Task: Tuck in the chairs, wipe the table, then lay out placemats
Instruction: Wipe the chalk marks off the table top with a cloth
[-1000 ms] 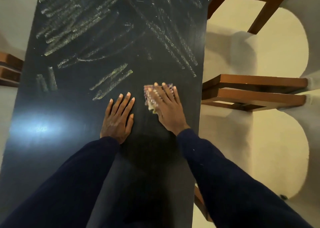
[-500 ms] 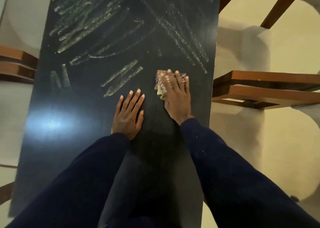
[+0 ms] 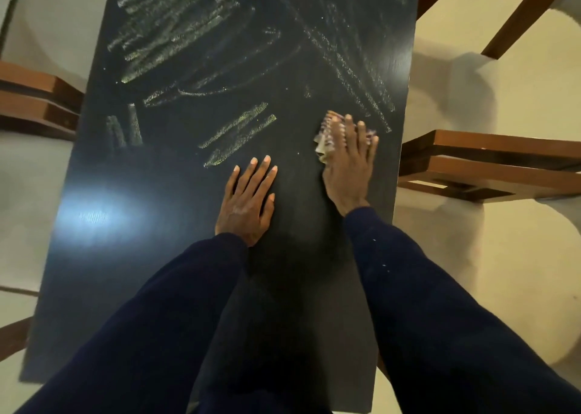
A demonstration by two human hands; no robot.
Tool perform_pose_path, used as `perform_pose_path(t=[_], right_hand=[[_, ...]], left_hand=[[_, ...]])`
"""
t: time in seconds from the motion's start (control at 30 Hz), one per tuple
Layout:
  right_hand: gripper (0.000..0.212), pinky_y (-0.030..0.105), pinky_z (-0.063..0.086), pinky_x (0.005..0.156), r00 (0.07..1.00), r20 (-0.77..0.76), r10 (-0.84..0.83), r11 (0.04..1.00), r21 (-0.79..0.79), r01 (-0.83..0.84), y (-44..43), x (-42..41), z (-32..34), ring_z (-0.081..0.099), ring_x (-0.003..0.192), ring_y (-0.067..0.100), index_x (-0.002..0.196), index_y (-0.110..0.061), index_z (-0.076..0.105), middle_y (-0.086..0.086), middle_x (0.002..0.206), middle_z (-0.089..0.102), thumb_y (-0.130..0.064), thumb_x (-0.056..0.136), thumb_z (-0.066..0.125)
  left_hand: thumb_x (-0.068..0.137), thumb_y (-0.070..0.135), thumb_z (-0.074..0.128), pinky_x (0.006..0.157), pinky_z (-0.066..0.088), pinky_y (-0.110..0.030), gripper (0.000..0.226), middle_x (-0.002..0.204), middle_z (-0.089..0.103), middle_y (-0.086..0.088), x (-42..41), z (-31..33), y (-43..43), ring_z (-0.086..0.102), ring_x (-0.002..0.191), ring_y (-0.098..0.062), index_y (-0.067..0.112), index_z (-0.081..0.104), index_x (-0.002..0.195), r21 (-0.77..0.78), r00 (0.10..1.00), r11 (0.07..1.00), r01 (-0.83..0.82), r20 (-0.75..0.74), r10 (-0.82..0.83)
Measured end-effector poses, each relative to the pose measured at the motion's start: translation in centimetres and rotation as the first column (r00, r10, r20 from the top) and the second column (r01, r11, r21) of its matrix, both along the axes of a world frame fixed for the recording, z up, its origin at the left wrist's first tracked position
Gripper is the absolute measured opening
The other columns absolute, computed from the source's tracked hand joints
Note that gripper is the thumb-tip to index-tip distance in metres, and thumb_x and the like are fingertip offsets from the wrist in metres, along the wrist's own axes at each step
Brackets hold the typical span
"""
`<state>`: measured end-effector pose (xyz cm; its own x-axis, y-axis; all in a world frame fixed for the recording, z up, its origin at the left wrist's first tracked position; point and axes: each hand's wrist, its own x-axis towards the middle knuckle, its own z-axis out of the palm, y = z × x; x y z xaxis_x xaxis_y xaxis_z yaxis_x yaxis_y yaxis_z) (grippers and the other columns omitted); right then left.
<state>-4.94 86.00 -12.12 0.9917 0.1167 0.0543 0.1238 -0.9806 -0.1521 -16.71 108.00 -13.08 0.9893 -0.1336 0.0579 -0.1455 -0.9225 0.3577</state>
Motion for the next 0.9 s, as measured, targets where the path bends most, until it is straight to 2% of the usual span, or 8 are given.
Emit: perform_pose_path(t=[0.17, 0.33, 0.43, 0.53, 0.6, 0.73, 0.83, 0.9], right_hand=[[0.082, 0.061, 0.013, 0.131, 0.938, 0.03, 0.346, 0.934, 0.079, -0.348, 2.3, -5.3, -0.2, 0.012, 0.165, 0.029, 0.168, -0.022, 0.031, 0.004, 0.177, 0.022, -0.016, 0.095, 0.068], [0.08, 0.063, 0.018, 0.13, 0.828, -0.079, 0.555, 0.832, 0.061, -0.552, -6.6, -11.0, 0.6, 0.013, 0.165, 0.03, 0.167, -0.017, 0.033, 0.007, 0.177, 0.022, -0.02, 0.097, 0.072], [0.081, 0.061, 0.017, 0.131, 0.859, -0.083, 0.505, 0.862, -0.003, -0.507, -9.8, -9.2, 1.3, 0.015, 0.165, 0.031, 0.166, -0.016, 0.035, 0.009, 0.176, 0.024, -0.013, 0.095, 0.074], [0.075, 0.058, 0.013, 0.132, 0.986, -0.041, 0.164, 0.986, -0.004, -0.164, -5.7, -6.5, 1.2, 0.016, 0.165, 0.029, 0.167, -0.022, 0.033, 0.006, 0.176, 0.025, -0.012, 0.1, 0.065], [0.074, 0.058, 0.011, 0.132, 1.0, -0.015, 0.009, 1.0, 0.006, -0.009, -0.9, -5.3, 0.7, 0.018, 0.164, 0.031, 0.167, -0.021, 0.033, 0.006, 0.175, 0.027, -0.014, 0.099, 0.061], [0.074, 0.06, 0.015, 0.131, 0.975, 0.027, 0.222, 0.974, 0.046, -0.223, 5.2, -6.6, 0.6, 0.023, 0.162, 0.033, 0.164, -0.019, 0.04, 0.006, 0.174, 0.032, -0.01, 0.092, 0.06], [0.073, 0.06, 0.016, 0.13, 0.892, -0.008, 0.453, 0.89, 0.062, -0.451, 3.1, -10.7, 0.8, 0.016, 0.165, 0.029, 0.166, -0.019, 0.038, 0.003, 0.176, 0.026, -0.011, 0.097, 0.061], [0.075, 0.062, 0.018, 0.13, 0.854, -0.054, 0.517, 0.856, 0.054, -0.514, -0.1, -13.4, 0.8, 0.014, 0.165, 0.029, 0.166, -0.016, 0.036, 0.003, 0.177, 0.024, -0.013, 0.097, 0.066]], left_hand=[[0.112, 0.02, 0.042, 0.132, 0.017, -0.051, 0.054, 0.174, 0.027, -0.007, -0.1, 0.1, 0.4, 0.019, 0.163, -0.022, 0.011, 0.035, 0.165, -0.048, 0.999, 0.999, -0.012, 0.04, 0.014], [0.113, 0.016, 0.042, 0.131, 0.021, -0.05, 0.053, 0.174, 0.028, -0.007, -1.2, 0.2, 1.0, 0.02, 0.163, -0.022, 0.011, 0.036, 0.165, -0.09, 0.998, 0.995, -0.036, 0.05, 0.041], [0.114, 0.02, 0.038, 0.132, 0.02, -0.049, 0.053, 0.175, 0.024, -0.005, -3.7, 0.2, 3.5, 0.017, 0.164, -0.021, 0.014, 0.032, 0.166, -0.062, 1.0, 0.998, 0.005, 0.015, -0.004], [0.113, 0.022, 0.036, 0.133, 0.017, -0.049, 0.055, 0.176, 0.021, -0.003, -6.8, 0.4, 7.3, 0.015, 0.164, -0.021, 0.016, 0.029, 0.167, -0.031, 0.999, 0.999, 0.029, -0.02, -0.029], [0.113, 0.024, 0.036, 0.133, 0.018, -0.05, 0.055, 0.176, 0.021, -0.003, -7.9, 0.5, 9.1, 0.015, 0.164, -0.021, 0.017, 0.029, 0.168, 0.001, 0.999, 1.0, 0.026, -0.027, -0.026], [0.113, 0.028, 0.032, 0.132, 0.018, -0.051, 0.055, 0.176, 0.022, -0.003, -8.5, 0.2, 10.0, 0.016, 0.164, -0.022, 0.017, 0.029, 0.167, 0.01, 0.999, 1.0, 0.018, -0.031, -0.018], [0.114, 0.027, 0.033, 0.133, 0.017, -0.05, 0.055, 0.176, 0.023, -0.004, -8.4, 0.4, 9.8, 0.017, 0.164, -0.022, 0.017, 0.03, 0.167, -0.011, 0.999, 1.0, 0.017, -0.032, -0.017], [0.114, 0.026, 0.035, 0.133, 0.017, -0.049, 0.054, 0.176, 0.024, -0.003, -8.5, 0.5, 9.8, 0.018, 0.163, -0.021, 0.017, 0.031, 0.167, -0.015, 1.0, 1.0, 0.01, -0.024, -0.01]])
